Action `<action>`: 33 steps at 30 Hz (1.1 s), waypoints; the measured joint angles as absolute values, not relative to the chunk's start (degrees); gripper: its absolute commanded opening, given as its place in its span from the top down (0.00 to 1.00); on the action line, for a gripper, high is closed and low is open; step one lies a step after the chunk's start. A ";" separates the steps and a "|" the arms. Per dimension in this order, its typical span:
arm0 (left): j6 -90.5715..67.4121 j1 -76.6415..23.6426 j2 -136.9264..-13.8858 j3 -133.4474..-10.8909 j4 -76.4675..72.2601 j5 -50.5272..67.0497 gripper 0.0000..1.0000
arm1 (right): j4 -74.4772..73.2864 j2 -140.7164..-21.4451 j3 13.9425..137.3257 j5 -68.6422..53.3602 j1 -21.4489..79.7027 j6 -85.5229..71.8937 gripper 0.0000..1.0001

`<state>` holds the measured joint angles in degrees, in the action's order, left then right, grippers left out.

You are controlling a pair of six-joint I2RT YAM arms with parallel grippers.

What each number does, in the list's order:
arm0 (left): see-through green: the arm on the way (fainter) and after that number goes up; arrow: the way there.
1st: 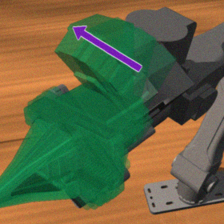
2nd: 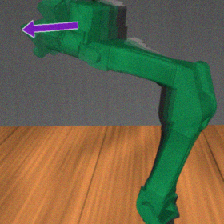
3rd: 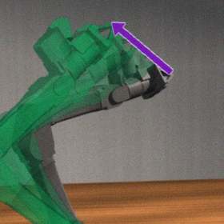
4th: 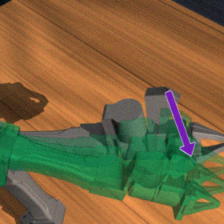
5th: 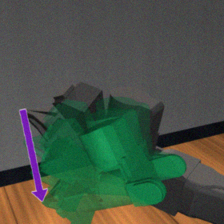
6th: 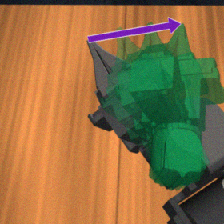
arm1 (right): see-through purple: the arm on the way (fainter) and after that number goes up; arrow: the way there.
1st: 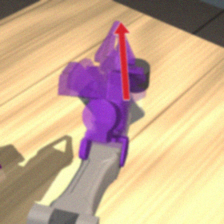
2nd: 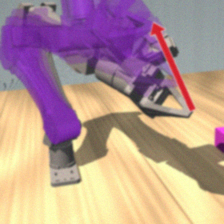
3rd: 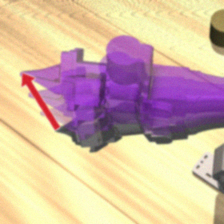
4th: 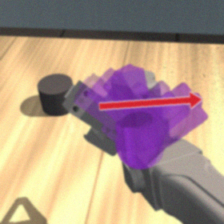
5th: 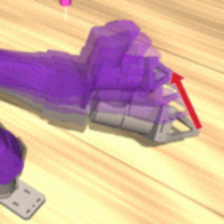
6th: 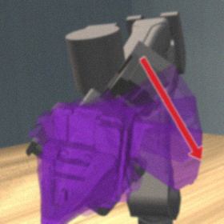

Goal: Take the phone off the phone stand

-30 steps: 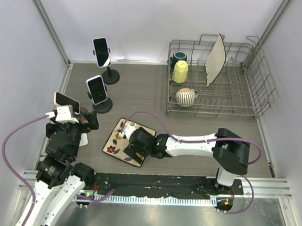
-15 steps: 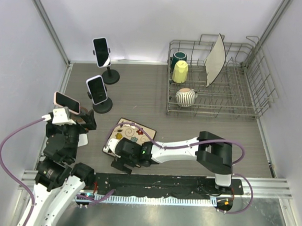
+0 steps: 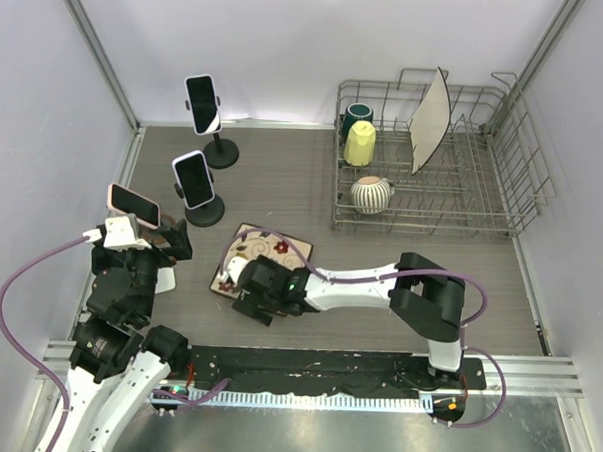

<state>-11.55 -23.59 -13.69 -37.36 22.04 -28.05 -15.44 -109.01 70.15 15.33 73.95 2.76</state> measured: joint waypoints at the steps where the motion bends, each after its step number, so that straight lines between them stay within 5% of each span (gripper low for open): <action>1: -11.55 -23.59 -13.69 -37.36 22.04 -28.03 0.00 | -15.25 -109.01 70.04 15.49 72.73 3.05 0.04; 20: -11.53 -23.59 -13.69 -37.36 22.04 -28.01 0.00 | -11.27 -116.16 80.12 18.44 48.93 8.27 0.04; 33: -11.53 -23.53 -13.63 -37.36 22.04 -27.83 0.00 | -5.58 -110.28 77.95 -12.21 52.42 -3.33 0.04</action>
<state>-11.53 -23.53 -13.63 -37.36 22.04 -27.83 -5.58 -110.28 77.95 -12.21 52.42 -3.33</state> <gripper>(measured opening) 0.996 0.966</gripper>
